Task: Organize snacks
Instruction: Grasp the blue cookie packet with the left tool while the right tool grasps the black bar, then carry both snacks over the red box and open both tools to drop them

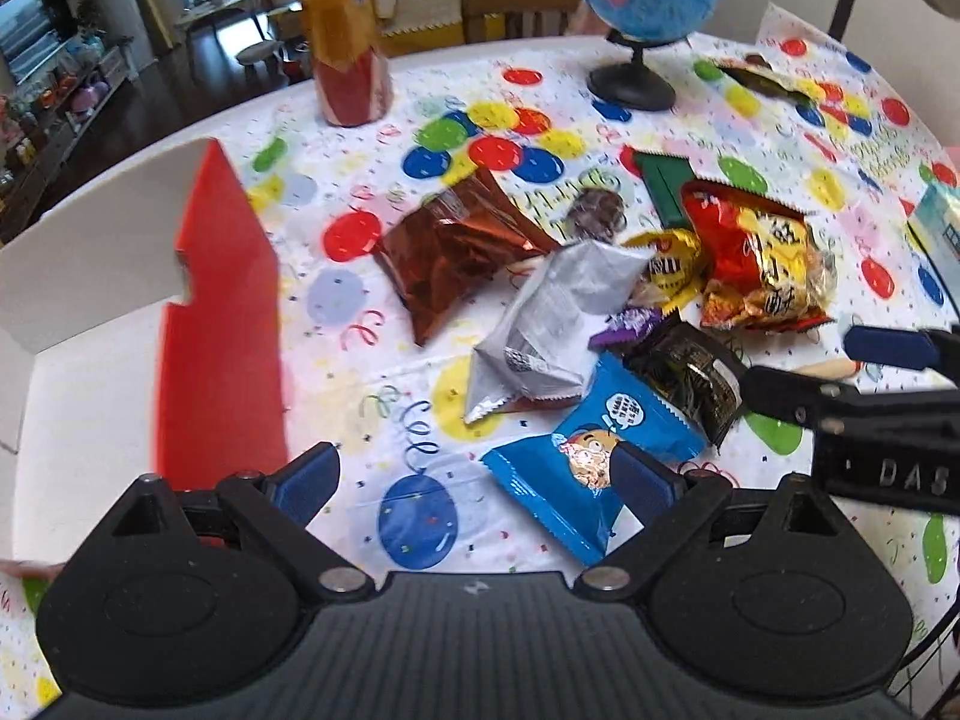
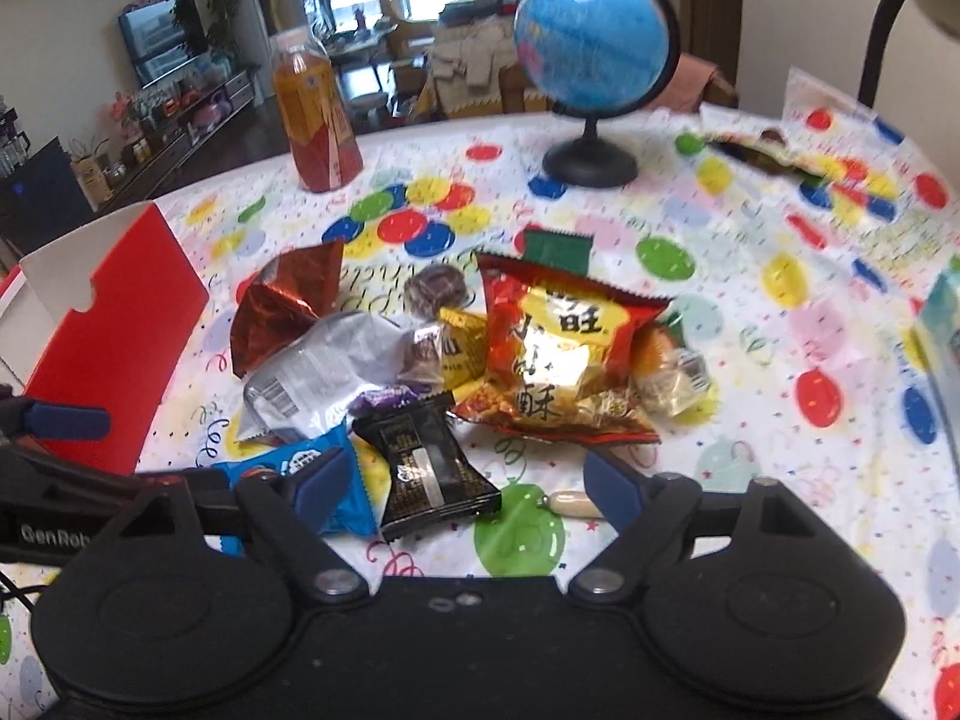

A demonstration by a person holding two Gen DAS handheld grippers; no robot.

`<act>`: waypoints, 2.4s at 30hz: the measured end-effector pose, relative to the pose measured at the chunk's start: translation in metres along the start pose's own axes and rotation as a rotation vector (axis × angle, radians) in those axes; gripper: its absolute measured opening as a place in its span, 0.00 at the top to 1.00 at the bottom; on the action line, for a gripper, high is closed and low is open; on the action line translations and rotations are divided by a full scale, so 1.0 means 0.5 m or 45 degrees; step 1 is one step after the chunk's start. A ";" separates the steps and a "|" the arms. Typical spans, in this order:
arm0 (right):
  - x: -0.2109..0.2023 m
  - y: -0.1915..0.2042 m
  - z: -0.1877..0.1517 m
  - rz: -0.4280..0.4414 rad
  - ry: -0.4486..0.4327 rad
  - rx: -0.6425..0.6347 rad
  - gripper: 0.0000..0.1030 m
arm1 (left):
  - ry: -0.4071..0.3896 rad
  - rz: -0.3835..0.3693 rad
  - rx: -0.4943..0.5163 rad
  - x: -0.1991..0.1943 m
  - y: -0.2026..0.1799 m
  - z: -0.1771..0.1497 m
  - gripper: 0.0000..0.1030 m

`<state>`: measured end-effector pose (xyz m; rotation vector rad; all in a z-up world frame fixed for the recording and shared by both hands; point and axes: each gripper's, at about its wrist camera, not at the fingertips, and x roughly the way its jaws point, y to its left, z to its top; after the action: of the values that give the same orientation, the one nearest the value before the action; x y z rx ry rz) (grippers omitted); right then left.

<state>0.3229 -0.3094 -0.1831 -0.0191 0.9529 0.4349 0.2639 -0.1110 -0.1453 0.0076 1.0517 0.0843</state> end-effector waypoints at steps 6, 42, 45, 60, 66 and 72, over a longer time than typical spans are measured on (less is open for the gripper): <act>0.048 -0.021 0.013 0.050 0.078 0.005 0.25 | 0.025 -0.049 0.074 0.041 -0.019 -0.002 0.06; 0.028 -0.017 -0.017 0.166 0.130 -0.027 0.65 | 0.079 -0.130 0.011 0.017 -0.063 -0.032 0.71; 0.006 -0.014 -0.023 0.188 0.118 -0.014 0.67 | 0.062 -0.124 -0.020 -0.007 -0.052 -0.042 0.71; -0.139 0.102 0.012 0.184 -0.030 0.009 0.68 | -0.082 -0.136 -0.121 -0.164 0.067 -0.063 0.71; -0.183 0.196 0.061 0.188 -0.117 -0.038 0.68 | -0.156 -0.142 -0.164 -0.228 0.154 -0.052 0.71; -0.174 0.303 0.095 0.211 -0.147 -0.079 0.68 | -0.209 -0.109 -0.211 -0.265 0.255 -0.053 0.71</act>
<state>0.2612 -0.1918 -0.0603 0.0284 0.8300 0.6120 0.1671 0.0056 -0.0379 -0.1776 0.8773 0.0914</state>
